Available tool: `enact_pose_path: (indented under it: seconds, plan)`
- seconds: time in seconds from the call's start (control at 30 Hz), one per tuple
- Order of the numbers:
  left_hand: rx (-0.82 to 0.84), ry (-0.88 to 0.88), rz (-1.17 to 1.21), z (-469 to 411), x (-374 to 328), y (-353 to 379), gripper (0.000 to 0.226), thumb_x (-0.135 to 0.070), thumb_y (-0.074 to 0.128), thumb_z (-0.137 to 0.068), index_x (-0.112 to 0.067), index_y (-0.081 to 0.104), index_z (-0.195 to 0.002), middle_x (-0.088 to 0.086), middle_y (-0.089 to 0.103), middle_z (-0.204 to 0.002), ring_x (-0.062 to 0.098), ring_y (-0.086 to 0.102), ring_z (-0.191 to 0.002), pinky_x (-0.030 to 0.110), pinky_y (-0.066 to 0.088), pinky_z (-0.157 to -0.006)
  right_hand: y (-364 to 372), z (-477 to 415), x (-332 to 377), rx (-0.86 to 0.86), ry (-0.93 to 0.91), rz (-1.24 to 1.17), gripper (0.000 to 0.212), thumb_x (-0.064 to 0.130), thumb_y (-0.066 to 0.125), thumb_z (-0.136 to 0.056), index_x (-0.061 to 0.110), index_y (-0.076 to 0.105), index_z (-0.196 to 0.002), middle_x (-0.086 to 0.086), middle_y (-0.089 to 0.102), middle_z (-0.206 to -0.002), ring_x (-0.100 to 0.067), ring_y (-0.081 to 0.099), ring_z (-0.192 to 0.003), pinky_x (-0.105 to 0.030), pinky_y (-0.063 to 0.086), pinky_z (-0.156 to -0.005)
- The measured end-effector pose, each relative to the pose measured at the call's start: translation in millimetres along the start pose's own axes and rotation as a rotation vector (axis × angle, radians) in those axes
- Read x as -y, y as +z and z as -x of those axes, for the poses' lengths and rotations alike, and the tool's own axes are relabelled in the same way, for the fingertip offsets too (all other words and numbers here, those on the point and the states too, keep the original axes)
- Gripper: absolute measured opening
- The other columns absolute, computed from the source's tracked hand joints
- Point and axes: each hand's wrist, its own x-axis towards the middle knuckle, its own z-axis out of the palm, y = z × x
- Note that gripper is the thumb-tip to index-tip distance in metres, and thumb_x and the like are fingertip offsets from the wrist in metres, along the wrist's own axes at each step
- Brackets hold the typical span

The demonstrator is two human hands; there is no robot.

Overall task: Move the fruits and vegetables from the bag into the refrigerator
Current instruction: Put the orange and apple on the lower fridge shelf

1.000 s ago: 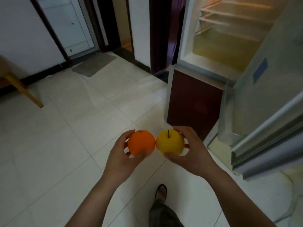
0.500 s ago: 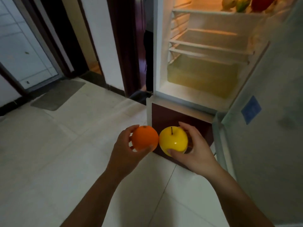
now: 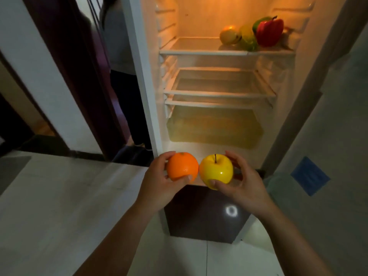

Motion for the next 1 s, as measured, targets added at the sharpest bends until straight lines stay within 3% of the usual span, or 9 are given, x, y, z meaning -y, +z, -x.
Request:
enact_pose_path:
  seconds: [0.17, 0.33, 0.43, 0.63, 0.8, 0.93, 1.0]
  plan:
    - [0.076, 0.078, 0.027, -74.2, 4.7, -24.0, 0.068, -0.03, 0.081, -0.067, -0.039, 0.043, -0.123, -0.014, 0.038, -0.128, 0.006, 0.044, -0.112, 0.013, 0.042, -0.073, 24.6, -52.7, 4.6, -0.131, 0.025, 0.028, 0.08, 0.033, 0.081, -0.065, 0.034, 0.037, -0.132, 0.029, 0.043, -0.119, 0.008, 0.045, -0.11, -0.014, 0.044, -0.08]
    - [0.125, 0.124, 0.078, -131.2, -0.9, -27.3, 0.067, -0.029, 0.08, -0.067, -0.036, 0.045, -0.124, -0.012, 0.041, -0.129, 0.007, 0.045, -0.115, 0.014, 0.043, -0.076, 26.9, -94.1, 7.1, -0.188, 0.036, 0.003, 0.071, 0.03, 0.082, -0.065, 0.039, 0.043, -0.124, 0.03, 0.046, -0.118, 0.008, 0.048, -0.108, -0.013, 0.044, -0.078]
    - [0.133, 0.145, 0.094, -157.8, -6.7, -21.7, 0.065, -0.028, 0.08, -0.068, -0.038, 0.045, -0.122, -0.013, 0.042, -0.128, 0.006, 0.046, -0.114, 0.012, 0.043, -0.076, 20.7, -119.9, 5.7, -0.202, 0.019, -0.014, 0.068, 0.04, 0.081, -0.062, 0.045, 0.043, -0.118, 0.03, 0.05, -0.116, 0.006, 0.05, -0.107, -0.015, 0.046, -0.079]
    - [0.062, 0.185, 0.086, -202.0, -26.8, -19.4, 0.065, -0.031, 0.079, -0.069, -0.043, 0.041, -0.121, -0.014, 0.041, -0.128, 0.007, 0.047, -0.113, 0.018, 0.047, -0.078, 3.2, -180.4, 3.5, -0.24, -0.102, 0.009, 0.073, 0.053, 0.072, -0.057, 0.035, 0.047, -0.123, 0.018, 0.054, -0.121, -0.003, 0.055, -0.108, -0.021, 0.05, -0.08]
    - [-0.046, 0.227, 0.066, -235.3, -42.5, -14.5, 0.063, -0.032, 0.08, -0.068, -0.041, 0.043, -0.118, -0.01, 0.045, -0.127, 0.012, 0.05, -0.113, 0.023, 0.05, -0.079, -9.5, -224.2, 0.4, -0.224, -0.157, 0.01, 0.07, 0.033, 0.083, -0.063, 0.029, 0.049, -0.124, 0.011, 0.055, -0.122, -0.002, 0.053, -0.108, -0.016, 0.049, -0.08]
    - [-0.065, 0.182, 0.03, -249.2, -34.9, 4.4, 0.065, -0.033, 0.079, -0.068, -0.033, 0.045, -0.123, -0.007, 0.044, -0.131, 0.013, 0.048, -0.116, 0.03, 0.052, -0.083, -12.6, -237.2, -23.2, -0.217, -0.123, 0.001, 0.07, 0.038, 0.082, -0.061, 0.031, 0.049, -0.122, 0.014, 0.052, -0.124, -0.002, 0.052, -0.109, -0.018, 0.049, -0.079]
    - [-0.07, 0.167, 0.029, -254.6, -31.1, 14.1, 0.067, -0.031, 0.079, -0.068, -0.032, 0.044, -0.125, -0.007, 0.041, -0.133, 0.013, 0.047, -0.117, 0.025, 0.05, -0.08, -17.5, -240.6, -36.5, -0.188, -0.083, -0.01, 0.07, 0.035, 0.083, -0.063, 0.035, 0.046, -0.123, 0.015, 0.048, -0.127, -0.003, 0.05, -0.111, -0.021, 0.048, -0.08]
